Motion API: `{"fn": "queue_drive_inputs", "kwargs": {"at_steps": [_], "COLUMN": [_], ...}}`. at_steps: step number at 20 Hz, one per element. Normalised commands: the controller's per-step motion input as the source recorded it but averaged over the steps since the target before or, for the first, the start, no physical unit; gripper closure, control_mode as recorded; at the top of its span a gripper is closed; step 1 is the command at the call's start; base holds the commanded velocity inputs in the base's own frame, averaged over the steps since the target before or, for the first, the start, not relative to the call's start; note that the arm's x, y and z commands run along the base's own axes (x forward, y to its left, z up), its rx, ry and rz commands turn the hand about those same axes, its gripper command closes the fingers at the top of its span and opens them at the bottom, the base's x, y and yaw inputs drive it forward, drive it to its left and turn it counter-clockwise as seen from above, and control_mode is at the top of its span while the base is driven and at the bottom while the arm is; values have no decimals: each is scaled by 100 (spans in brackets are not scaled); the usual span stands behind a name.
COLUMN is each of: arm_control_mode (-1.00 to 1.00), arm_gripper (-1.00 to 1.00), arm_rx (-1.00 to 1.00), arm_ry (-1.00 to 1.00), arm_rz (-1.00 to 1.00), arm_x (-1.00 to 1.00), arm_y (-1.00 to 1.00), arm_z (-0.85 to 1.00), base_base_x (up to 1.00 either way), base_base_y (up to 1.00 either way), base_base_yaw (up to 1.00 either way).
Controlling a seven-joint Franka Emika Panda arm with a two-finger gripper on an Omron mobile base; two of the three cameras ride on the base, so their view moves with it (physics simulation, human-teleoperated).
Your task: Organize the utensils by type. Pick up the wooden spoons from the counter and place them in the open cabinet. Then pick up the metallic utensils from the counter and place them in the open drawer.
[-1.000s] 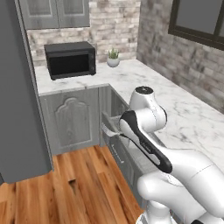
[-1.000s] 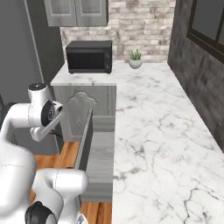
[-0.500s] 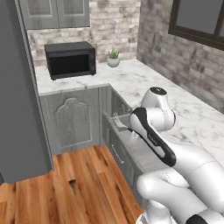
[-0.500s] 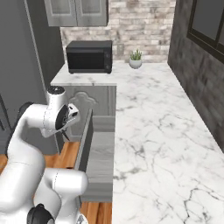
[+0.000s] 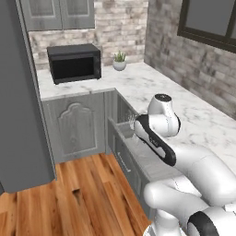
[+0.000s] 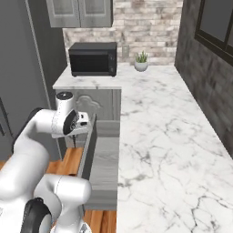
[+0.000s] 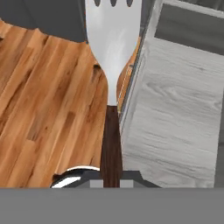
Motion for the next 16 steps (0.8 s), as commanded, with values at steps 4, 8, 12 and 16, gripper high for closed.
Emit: {"fn": "queue_drive_inputs", "kwargs": {"at_steps": [4,8,12,16], "arm_control_mode": [-100,-100,-100,-100], "arm_gripper": [100,100,100,100], "arm_rx": [0,0,0,-5], "arm_ry": [5,2,0,0], "arm_rz": [-30,-8,0,0], "arm_x": [29,26,30,31], "arm_y": [-10,-21,-17,-7], "arm_z": [-29,-45,-51,-63], "base_base_x": [0,0,0,0], "base_base_y": [0,0,0,0], "base_base_yaw": [0,0,0,0]}}
